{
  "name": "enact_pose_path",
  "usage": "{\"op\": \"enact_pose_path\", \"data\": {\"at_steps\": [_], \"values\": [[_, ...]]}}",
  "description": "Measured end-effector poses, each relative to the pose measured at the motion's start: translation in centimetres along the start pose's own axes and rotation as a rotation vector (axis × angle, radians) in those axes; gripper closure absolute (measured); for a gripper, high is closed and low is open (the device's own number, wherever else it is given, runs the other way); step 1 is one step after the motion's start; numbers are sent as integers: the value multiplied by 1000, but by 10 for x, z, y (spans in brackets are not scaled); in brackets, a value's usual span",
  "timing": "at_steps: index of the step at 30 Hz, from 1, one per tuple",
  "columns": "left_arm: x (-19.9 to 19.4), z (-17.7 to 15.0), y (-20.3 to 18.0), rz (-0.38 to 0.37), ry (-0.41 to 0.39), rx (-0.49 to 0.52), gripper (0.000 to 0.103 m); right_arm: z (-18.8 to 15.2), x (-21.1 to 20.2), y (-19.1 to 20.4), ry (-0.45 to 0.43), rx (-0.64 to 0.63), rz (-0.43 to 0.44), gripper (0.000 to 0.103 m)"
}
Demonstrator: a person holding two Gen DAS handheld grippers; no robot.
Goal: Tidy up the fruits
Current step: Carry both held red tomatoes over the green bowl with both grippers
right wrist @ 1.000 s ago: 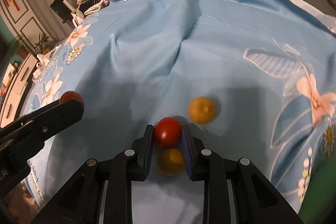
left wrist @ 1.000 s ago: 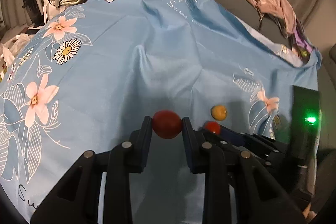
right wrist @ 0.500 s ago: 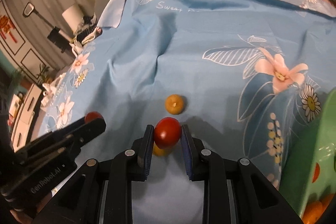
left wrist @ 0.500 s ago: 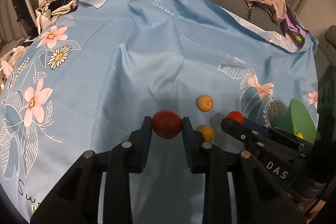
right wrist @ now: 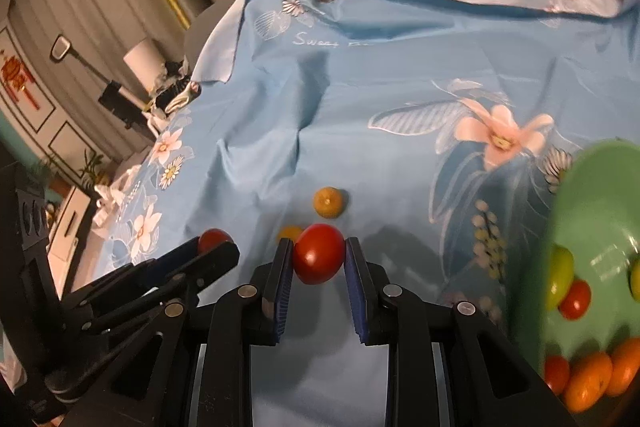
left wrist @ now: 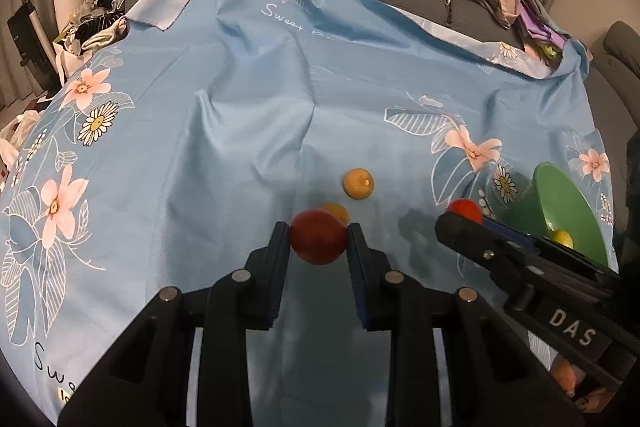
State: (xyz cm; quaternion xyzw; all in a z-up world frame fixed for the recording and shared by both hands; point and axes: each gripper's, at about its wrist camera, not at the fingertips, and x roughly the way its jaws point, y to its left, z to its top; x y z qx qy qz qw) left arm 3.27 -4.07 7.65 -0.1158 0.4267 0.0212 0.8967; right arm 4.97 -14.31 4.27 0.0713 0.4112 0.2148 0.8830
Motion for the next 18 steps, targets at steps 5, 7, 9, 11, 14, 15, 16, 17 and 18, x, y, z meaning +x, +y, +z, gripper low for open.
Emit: {"op": "enact_pose_path", "data": {"at_steps": [5,7,9,11,14,15,16,17,18], "values": [[-5,-1,-8,-19,-12,17,74,-2,-13,-4,-36,22,-2,75],[-7,-1,-10,-28,-19,20,74,-2,-17,-6,-44,31,-9,75],[-8,-1,-13,-38,-18,27,74,-2,-21,-6,-53,22,-21,75],[-9,-1,-15,-54,-16,29,74,-3,-24,-7,-65,19,-34,75],[-10,-1,-21,-85,-14,39,74,-3,-28,-8,-76,22,-55,75],[-10,-2,-23,-89,-15,45,74,-3,-28,-8,-79,21,-62,75],[-11,-3,-26,-92,-15,51,74,-3,-29,-9,-85,24,-71,75],[-12,-3,-28,-97,-14,56,74,-3,-30,-10,-89,28,-75,75],[-12,-3,-30,-105,-12,58,74,-2,-32,-11,-94,31,-76,75]]}}
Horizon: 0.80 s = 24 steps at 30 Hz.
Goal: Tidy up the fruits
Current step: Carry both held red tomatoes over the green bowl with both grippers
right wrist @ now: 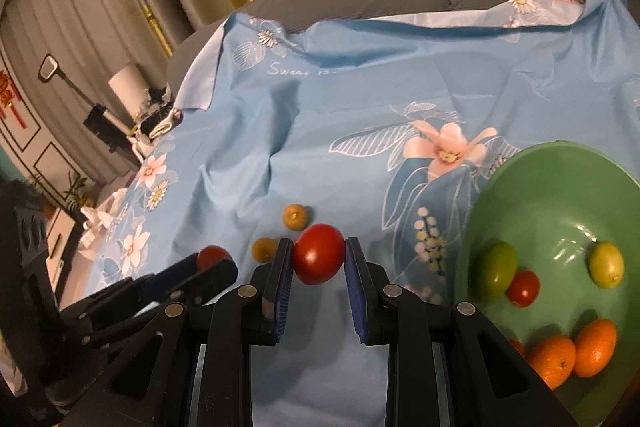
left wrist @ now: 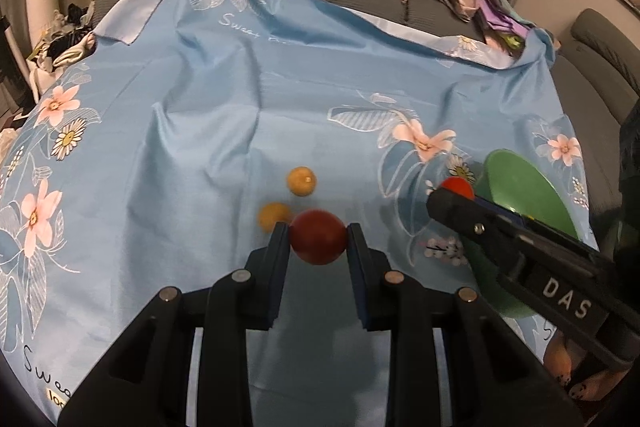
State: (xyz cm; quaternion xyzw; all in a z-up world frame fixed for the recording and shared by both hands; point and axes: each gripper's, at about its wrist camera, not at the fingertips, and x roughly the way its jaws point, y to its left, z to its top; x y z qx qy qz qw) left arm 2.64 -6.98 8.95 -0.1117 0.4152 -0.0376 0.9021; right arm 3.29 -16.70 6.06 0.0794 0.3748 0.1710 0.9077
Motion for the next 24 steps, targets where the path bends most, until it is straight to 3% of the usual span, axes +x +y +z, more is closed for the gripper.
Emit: {"op": "enact_pose_path", "data": {"at_steps": [6,16,24], "values": [[-29,1,-21,-57,-76,43,74,5,-18,-5,-50,5,6,75],[-42,-5,-48,-131,-89,113,74,10,-54,-9,-147,4,11,75],[-42,12,-68,-144,-127,112,74,16,-86,-26,-248,19,-3,75]]}}
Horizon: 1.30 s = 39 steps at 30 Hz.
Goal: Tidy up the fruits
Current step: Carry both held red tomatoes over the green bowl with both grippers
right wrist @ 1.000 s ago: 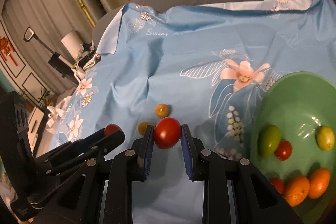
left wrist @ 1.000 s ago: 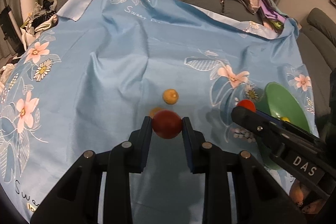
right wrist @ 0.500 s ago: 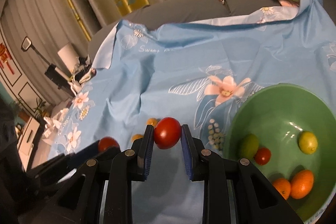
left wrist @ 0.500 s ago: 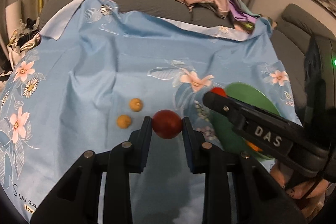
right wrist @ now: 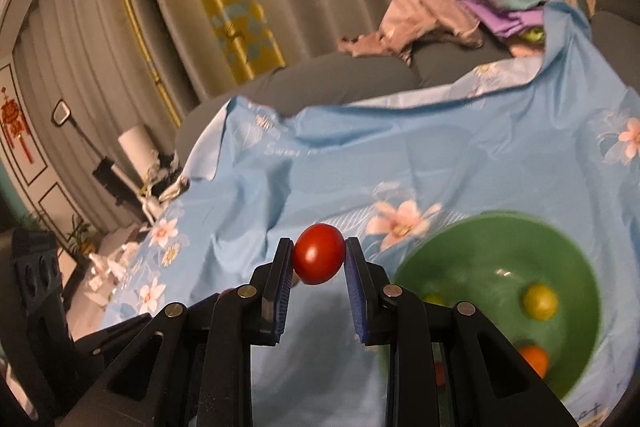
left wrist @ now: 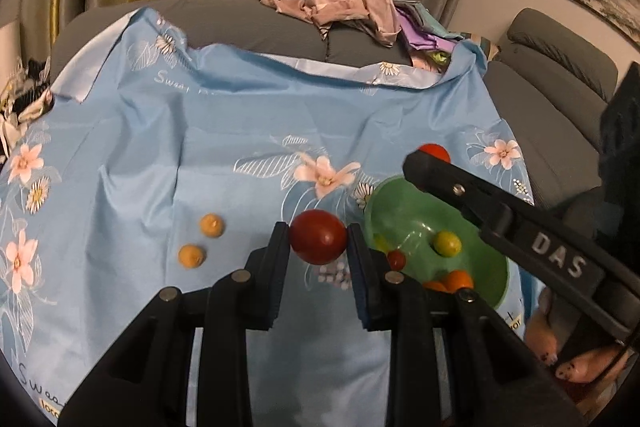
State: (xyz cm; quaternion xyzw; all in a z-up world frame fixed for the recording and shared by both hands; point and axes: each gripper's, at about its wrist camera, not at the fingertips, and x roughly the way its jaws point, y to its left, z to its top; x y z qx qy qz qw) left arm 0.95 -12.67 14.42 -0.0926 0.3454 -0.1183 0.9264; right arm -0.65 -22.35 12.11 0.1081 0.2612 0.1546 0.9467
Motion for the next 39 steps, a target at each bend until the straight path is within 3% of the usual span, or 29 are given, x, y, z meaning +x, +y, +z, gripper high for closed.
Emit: {"op": "enact_pose_path", "data": {"at_steps": [5,17,25,39], "values": [[18,5,-21,-54,26,19,74,4,-14,-20,-42,42,-20,75],[65,-2,-87,-139,106,157,74,5,-47,-96,-81,161,-203,75],[85,-6,-106,-143,149,186,74,1,-39,-127,-34,234,-253,75],[110,-12,-118,-127,213,204,74,-6,-19,-145,64,259,-280,75]]}}
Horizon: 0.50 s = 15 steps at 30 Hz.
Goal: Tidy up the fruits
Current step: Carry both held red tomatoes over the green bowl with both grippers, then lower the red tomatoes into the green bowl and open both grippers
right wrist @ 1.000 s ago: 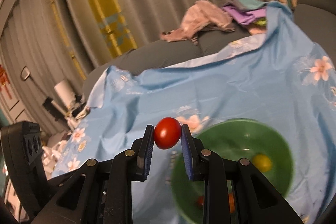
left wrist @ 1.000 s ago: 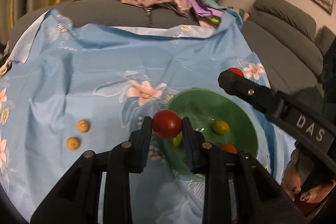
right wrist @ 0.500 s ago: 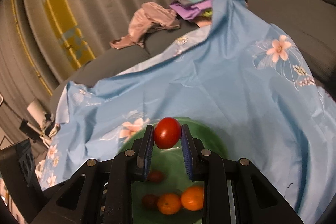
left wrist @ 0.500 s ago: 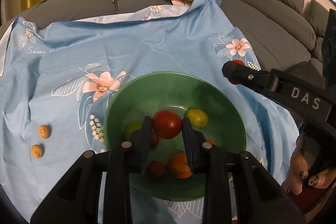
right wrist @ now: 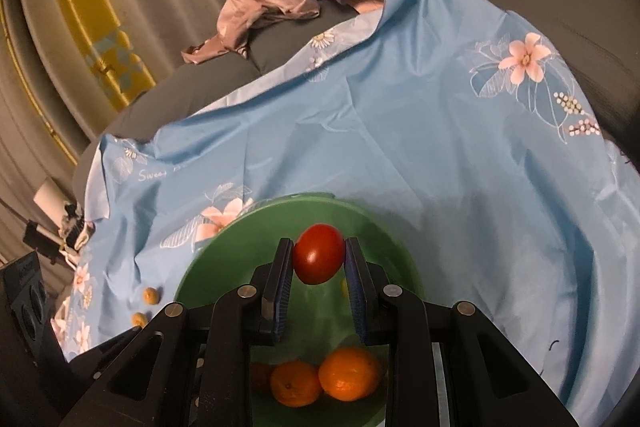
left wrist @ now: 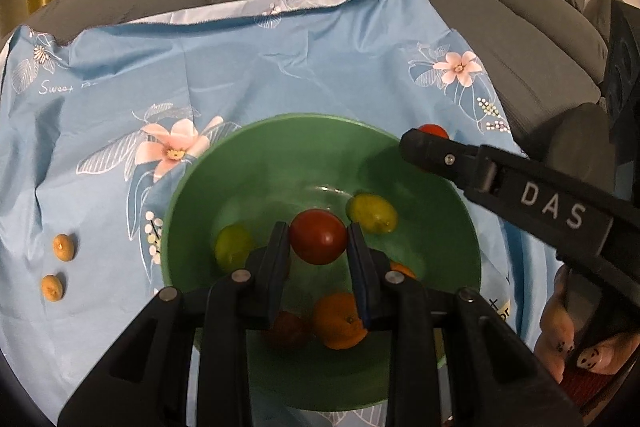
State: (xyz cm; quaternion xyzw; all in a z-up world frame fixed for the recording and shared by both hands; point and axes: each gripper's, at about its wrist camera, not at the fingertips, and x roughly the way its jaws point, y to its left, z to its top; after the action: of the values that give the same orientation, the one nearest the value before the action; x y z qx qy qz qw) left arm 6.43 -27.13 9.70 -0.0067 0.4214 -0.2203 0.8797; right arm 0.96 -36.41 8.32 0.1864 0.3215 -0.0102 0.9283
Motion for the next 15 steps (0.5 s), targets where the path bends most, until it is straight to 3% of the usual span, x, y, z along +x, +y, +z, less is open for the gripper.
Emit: {"op": "enact_pose_path", "data": {"at_steps": [15], "values": [[10,-1,-5,20,16,8,74,-1,12,-7,47,2,-40,75]]}}
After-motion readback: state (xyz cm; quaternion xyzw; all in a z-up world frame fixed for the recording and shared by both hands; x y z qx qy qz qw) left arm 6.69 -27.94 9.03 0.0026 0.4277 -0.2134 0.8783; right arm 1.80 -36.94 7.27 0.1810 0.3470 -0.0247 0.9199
